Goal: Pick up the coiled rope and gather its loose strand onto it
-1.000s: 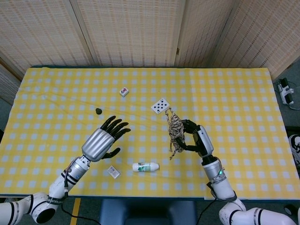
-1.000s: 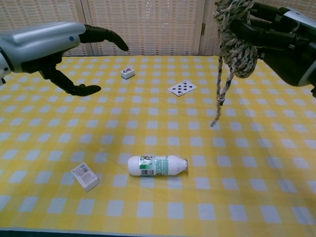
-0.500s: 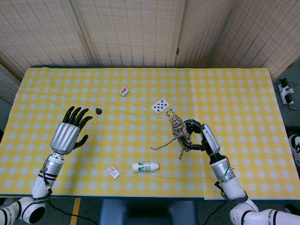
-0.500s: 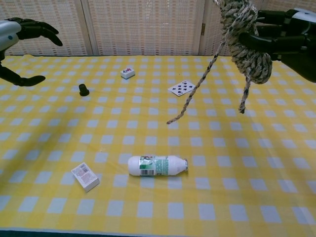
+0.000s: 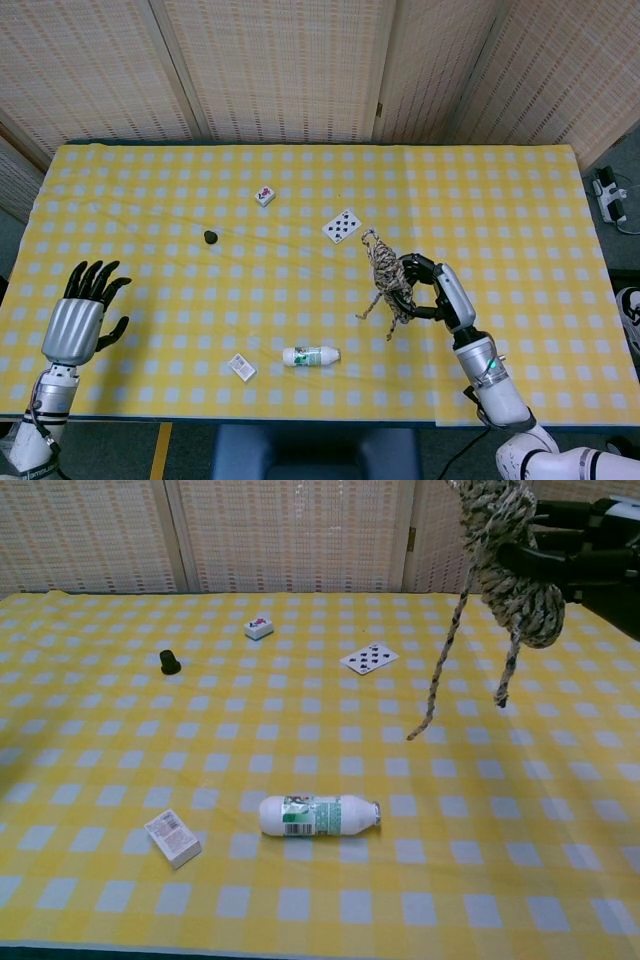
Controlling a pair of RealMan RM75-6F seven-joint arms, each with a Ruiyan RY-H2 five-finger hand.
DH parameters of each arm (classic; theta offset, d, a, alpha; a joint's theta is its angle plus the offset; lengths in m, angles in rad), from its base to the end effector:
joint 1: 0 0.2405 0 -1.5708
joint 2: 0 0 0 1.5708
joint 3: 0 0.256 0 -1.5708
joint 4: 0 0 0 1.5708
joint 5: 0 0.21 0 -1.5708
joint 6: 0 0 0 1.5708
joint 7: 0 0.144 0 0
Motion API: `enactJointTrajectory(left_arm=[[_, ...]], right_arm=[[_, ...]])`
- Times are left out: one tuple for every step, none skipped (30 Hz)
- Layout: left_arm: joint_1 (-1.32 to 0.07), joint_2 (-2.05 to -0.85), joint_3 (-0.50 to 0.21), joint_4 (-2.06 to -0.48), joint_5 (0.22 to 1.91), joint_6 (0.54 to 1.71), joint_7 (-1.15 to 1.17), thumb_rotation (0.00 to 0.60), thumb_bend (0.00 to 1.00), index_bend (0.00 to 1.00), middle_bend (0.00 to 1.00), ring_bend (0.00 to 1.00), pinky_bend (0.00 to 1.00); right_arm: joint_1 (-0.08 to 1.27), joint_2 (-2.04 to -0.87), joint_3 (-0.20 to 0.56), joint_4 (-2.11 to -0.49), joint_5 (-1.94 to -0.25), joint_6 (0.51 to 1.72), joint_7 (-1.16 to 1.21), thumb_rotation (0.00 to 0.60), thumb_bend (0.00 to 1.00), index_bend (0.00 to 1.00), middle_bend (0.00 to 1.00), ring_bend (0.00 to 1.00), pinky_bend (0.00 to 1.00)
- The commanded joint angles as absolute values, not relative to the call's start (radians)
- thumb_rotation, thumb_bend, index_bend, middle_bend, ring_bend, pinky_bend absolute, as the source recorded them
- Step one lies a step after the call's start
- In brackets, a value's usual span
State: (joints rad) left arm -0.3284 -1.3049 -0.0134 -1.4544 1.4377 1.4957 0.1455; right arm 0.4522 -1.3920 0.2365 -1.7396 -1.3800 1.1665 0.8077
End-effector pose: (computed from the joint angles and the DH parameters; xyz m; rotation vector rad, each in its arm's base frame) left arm -0.2812 0.2492 0.1119 -1.5080 -0.6988 -0.9511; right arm -0.1630 -0.2892 0.0569 1.1063 -1.9226 1.8229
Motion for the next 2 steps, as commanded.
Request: enactJointTrajectory(left_arm=[[-0.285,-1.297,0.004,-1.469,1.455,1.540,0.139,0.600,0.35,0.30,0.13,0.09,0.00],[-0.275,-1.295,0.008,-1.473,1.460,1.548,0.137,0.600,0.35,0.30,0.13,0.09,0.00]], right_arm=[[0.451,-1.391,0.238,-1.739,-1.380,1.166,0.811,0.600,0.67,0.85,0.70,0.76,0.61],[0.451,-1.391,0.237,-1.738,-1.380,1.165,0.811,0.600,0.67,0.85,0.70,0.76,0.61]])
